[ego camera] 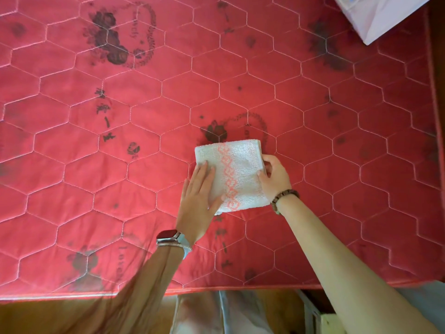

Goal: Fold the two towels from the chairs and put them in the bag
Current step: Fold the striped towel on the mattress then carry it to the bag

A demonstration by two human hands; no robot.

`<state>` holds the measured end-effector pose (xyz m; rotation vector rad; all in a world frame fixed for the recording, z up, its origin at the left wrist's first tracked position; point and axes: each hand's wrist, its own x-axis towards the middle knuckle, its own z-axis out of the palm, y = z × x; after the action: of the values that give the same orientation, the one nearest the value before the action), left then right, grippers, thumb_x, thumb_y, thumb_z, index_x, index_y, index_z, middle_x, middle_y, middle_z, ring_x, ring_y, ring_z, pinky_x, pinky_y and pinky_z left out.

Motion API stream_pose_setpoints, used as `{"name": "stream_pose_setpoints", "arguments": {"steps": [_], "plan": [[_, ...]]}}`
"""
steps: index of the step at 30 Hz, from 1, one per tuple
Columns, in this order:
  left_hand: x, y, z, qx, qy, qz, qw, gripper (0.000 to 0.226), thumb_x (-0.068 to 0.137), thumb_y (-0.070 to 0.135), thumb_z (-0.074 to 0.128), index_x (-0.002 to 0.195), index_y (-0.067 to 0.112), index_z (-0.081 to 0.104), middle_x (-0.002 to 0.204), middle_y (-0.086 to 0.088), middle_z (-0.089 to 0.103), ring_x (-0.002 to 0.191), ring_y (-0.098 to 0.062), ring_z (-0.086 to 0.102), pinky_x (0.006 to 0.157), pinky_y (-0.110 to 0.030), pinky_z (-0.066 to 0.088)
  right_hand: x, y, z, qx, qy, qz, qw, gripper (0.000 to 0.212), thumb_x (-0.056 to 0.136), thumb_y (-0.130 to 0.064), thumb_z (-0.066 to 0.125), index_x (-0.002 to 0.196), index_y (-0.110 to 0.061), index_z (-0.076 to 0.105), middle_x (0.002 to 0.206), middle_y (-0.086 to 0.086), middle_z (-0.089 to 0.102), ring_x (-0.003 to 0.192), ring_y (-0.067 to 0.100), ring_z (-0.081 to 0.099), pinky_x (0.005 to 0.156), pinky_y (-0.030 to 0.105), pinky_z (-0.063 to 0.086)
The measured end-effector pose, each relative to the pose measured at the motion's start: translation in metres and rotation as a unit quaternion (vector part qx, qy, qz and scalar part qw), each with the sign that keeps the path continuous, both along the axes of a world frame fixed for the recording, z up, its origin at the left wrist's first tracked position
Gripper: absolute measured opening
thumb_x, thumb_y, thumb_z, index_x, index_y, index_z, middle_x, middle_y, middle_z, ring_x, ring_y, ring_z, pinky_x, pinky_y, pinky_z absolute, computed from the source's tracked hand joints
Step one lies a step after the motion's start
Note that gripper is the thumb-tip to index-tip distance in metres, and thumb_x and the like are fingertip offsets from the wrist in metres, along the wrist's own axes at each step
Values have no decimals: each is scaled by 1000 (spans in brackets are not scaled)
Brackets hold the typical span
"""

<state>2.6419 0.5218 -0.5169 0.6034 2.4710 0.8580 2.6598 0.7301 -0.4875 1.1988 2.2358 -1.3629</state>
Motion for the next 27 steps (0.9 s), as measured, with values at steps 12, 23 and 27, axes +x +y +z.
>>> {"name": "stream_pose_setpoints", "arguments": {"steps": [12,23,27], "plan": [[-3,18,-18,-143,163,-106,971,74,101,60,29,158,13,25,167,-7,14,154,-20,14,123,-53,17,7,-11,-4,292,72,154,941,58,87,2,58,141,-11,40,138,10,46,124,24,46,103,38,46],[-34,34,-21,-213,165,-132,954,102,90,79,26,159,5,10,168,-12,5,156,-23,5,126,-48,8,0,0,-47,331,32,415,847,64,103,-47,26,156,-17,10,165,-3,4,152,17,1,124,43,8],[-34,36,-18,-221,162,-136,952,107,88,82,23,158,3,8,167,-14,3,156,-24,1,126,-48,7,-4,2,-47,332,22,429,840,67,101,-51,19,157,-16,7,165,-1,0,152,18,-1,124,44,9]]}}
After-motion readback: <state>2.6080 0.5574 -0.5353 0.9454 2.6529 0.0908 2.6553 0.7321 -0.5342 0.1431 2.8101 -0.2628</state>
